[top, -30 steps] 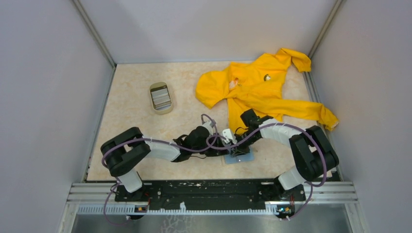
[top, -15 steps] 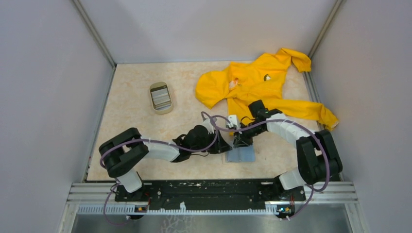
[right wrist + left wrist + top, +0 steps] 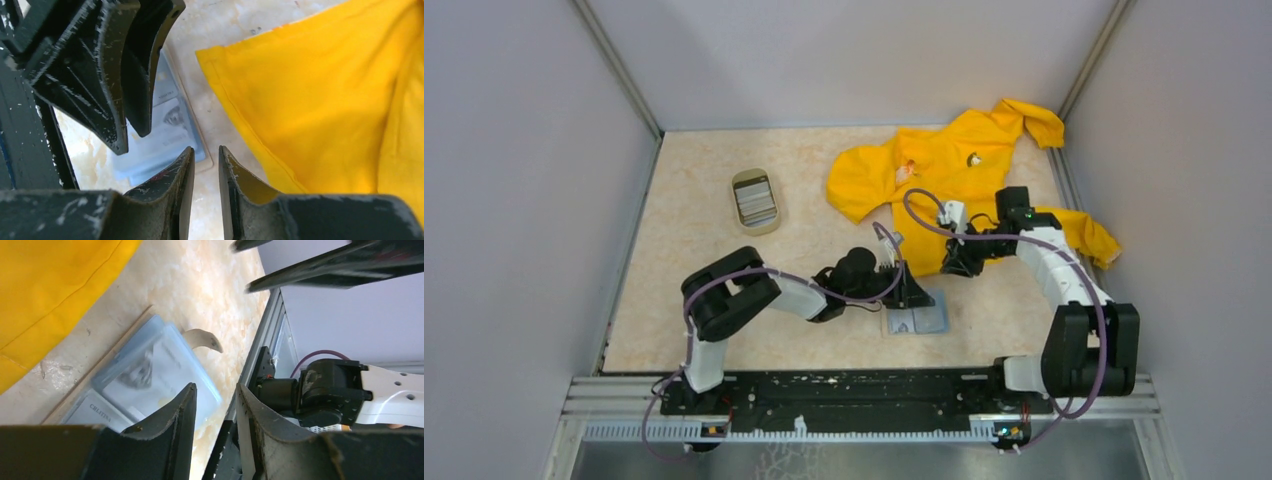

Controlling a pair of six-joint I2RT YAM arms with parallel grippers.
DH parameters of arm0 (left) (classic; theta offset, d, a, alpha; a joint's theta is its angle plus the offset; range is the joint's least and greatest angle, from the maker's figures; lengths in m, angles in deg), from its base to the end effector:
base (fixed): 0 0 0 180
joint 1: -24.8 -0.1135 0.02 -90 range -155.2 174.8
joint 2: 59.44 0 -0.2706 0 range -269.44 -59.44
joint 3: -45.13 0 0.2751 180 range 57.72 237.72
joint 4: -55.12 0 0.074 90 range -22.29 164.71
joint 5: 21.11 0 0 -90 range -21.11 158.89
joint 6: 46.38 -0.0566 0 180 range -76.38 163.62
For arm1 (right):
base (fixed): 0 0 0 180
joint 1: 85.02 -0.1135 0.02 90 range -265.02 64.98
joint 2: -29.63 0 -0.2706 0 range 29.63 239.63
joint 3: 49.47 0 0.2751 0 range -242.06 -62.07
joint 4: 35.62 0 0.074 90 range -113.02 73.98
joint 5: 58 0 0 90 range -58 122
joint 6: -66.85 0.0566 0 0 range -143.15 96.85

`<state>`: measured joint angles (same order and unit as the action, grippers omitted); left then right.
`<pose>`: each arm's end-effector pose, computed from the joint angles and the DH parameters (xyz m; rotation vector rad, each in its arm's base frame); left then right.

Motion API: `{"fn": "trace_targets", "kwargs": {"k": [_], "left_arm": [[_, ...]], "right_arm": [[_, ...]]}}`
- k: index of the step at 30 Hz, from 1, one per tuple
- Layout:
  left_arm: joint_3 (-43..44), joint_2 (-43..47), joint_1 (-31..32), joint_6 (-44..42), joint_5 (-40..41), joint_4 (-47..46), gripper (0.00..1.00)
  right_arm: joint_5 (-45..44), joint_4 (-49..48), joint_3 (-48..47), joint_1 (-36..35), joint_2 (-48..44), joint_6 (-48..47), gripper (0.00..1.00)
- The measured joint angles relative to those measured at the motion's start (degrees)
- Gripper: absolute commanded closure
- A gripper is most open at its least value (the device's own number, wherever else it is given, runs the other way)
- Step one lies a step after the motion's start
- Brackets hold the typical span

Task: Put the credit cards into the card holder
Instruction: Turn over the card slot in the card holder.

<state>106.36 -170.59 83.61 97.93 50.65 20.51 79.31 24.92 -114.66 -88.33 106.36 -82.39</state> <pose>0.2013 -0.3667 0.1216 0.3500 2.1533 -1.5703 0.2592 0.0567 0.2149 -1.3805 1.9551 0.7472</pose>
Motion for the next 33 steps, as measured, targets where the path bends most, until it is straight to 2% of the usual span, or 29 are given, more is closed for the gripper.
{"fn": "trace_targets", "kwargs": {"k": [3,7,11,14,16,19,21,23,28,33], "left_arm": [[0.74,-2.89,0.00,0.57,-1.70,-0.76,0.59],[-0.15,-1.75,0.00,-0.98,-0.85,-0.11,0.59],[-5.16,6.16,0.00,-5.01,3.34,1.75,0.57],[-10.19,14.53,0.00,-8.50,8.04,2.82,0.54],[-12.96,18.36,0.00,-10.14,10.32,2.67,0.46],[-18.84,22.64,0.00,-11.61,13.81,0.85,0.21],[-22.82,23.65,-0.02,-11.91,15.63,-1.33,0.17],[-25.31,23.30,-0.02,-11.98,15.98,-3.50,0.22],[-24.02,18.88,-0.02,-11.98,11.74,-7.04,0.59],[-17.35,13.68,0.00,-11.87,7.65,-5.84,0.62]], "right_arm": [[0.83,1.40,0.11,2.93,-1.81,-0.55,0.73],[3.85,4.44,1.07,3.06,-2.75,-5.42,0.72],[7.50,7.61,5.60,2.99,-2.73,-14.84,0.69],[6.67,8.90,11.10,1.62,-2.01,-22.45,0.68],[5.88,8.76,12.09,1.16,-1.92,-23.91,0.68],[3.58,6.93,13.53,0.00,-2.32,-25.73,0.69],[0.87,4.46,14.71,-1.70,-3.48,-25.81,0.71],[-2.27,2.10,15.91,-3.89,-4.76,-25.62,0.75],[-8.44,-1.55,17.38,-5.99,-5.64,-25.53,0.84],[-11.69,-3.39,17.42,-6.25,-5.64,-25.33,0.85]]}}
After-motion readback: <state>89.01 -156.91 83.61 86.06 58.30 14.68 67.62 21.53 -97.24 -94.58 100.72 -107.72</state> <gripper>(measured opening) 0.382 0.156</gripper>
